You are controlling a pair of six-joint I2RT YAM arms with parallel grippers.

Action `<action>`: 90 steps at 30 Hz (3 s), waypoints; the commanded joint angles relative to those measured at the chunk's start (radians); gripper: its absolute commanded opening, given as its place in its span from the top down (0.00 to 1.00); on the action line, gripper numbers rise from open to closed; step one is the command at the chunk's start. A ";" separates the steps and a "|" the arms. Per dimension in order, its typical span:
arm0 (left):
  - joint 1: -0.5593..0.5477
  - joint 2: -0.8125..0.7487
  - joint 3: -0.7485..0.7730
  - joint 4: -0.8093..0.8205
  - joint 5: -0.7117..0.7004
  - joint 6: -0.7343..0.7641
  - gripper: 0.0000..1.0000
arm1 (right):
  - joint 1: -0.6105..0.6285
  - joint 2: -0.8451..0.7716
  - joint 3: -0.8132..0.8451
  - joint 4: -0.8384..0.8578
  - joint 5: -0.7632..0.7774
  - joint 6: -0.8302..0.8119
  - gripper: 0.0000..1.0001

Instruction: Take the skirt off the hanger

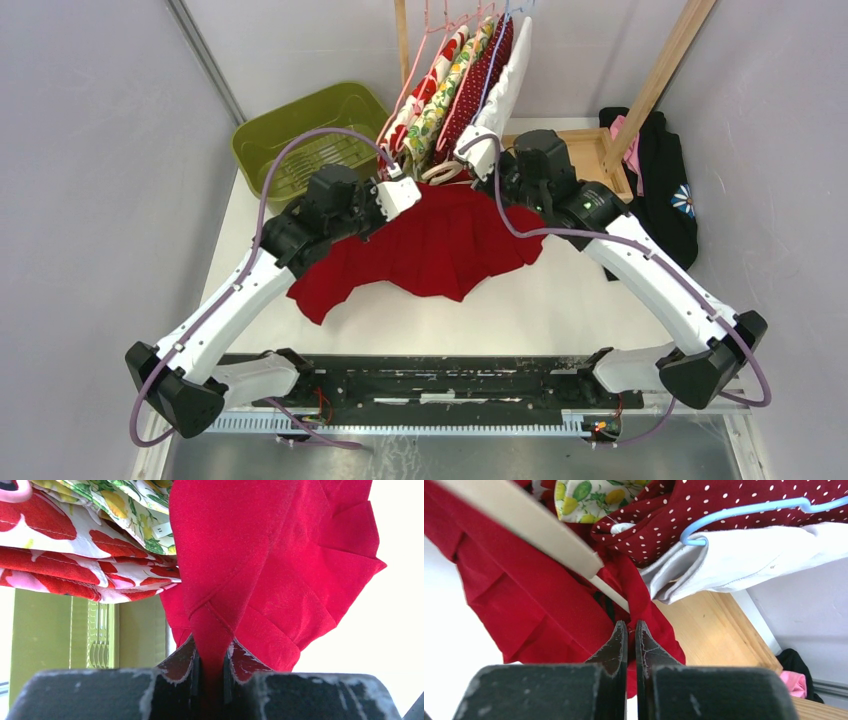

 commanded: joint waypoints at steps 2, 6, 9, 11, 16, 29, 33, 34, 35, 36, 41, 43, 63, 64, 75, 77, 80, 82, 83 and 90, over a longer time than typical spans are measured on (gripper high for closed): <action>0.011 -0.008 0.027 0.192 -0.038 -0.054 0.97 | 0.055 -0.059 0.049 -0.046 -0.051 0.082 0.99; 0.012 0.014 0.035 0.209 -0.031 -0.054 0.97 | 0.127 -0.013 0.092 -0.006 -0.096 0.128 0.99; 0.012 0.029 0.036 0.231 -0.027 -0.063 0.97 | 0.165 0.024 0.125 0.046 -0.138 0.180 0.99; 0.012 0.047 0.039 0.252 -0.036 -0.076 0.97 | 0.202 0.042 0.143 0.055 -0.141 0.172 0.99; 0.011 0.090 0.049 0.294 -0.053 -0.093 0.97 | 0.295 0.048 0.155 0.045 -0.140 0.165 0.99; 0.012 0.095 0.028 0.310 -0.074 -0.087 0.97 | 0.389 -0.059 0.047 -0.060 -0.068 0.194 0.99; 0.017 0.079 0.017 0.287 -0.105 -0.058 0.97 | 0.390 -0.110 0.005 -0.165 0.066 0.152 0.99; 0.019 0.073 0.018 0.280 -0.114 -0.054 0.97 | 0.390 -0.121 -0.013 -0.189 0.100 0.138 0.99; 0.022 0.066 0.021 0.273 -0.121 -0.050 0.97 | 0.389 -0.135 -0.035 -0.204 0.141 0.129 0.99; 0.026 0.058 0.025 0.266 -0.127 -0.048 0.97 | 0.388 -0.148 -0.067 -0.207 0.184 0.126 0.99; 0.048 0.005 0.050 0.242 -0.154 -0.038 0.97 | 0.353 -0.186 -0.215 -0.139 0.348 0.108 0.99; 0.051 -0.013 0.052 0.236 -0.154 -0.037 0.97 | 0.311 -0.170 -0.232 -0.106 0.370 0.101 0.99; 0.051 -0.209 0.063 0.005 -0.027 -0.052 0.97 | 0.008 0.041 -0.082 0.333 0.652 -0.057 0.56; 0.050 -0.218 0.056 -0.012 -0.023 -0.050 0.97 | 0.007 0.042 -0.079 0.341 0.653 -0.075 0.46; 0.051 -0.222 0.075 -0.100 -0.035 0.018 0.97 | -0.027 -0.041 -0.075 0.218 0.531 -0.097 0.12; 0.051 -0.222 0.085 -0.107 -0.042 0.032 0.97 | -0.040 -0.073 -0.057 0.195 0.505 -0.113 0.08; 0.051 -0.213 0.109 -0.140 -0.033 0.069 0.97 | -0.070 -0.108 0.006 0.154 0.427 -0.131 0.06; 0.051 -0.207 0.131 -0.165 -0.005 0.098 0.97 | -0.083 -0.110 0.067 0.104 0.366 -0.141 0.06; 0.051 -0.202 0.146 -0.174 0.012 0.108 0.97 | -0.085 -0.104 0.097 0.077 0.346 -0.142 0.06; 0.027 -0.141 0.205 -0.245 0.124 0.189 0.97 | -0.085 -0.077 0.120 0.065 0.265 -0.088 0.10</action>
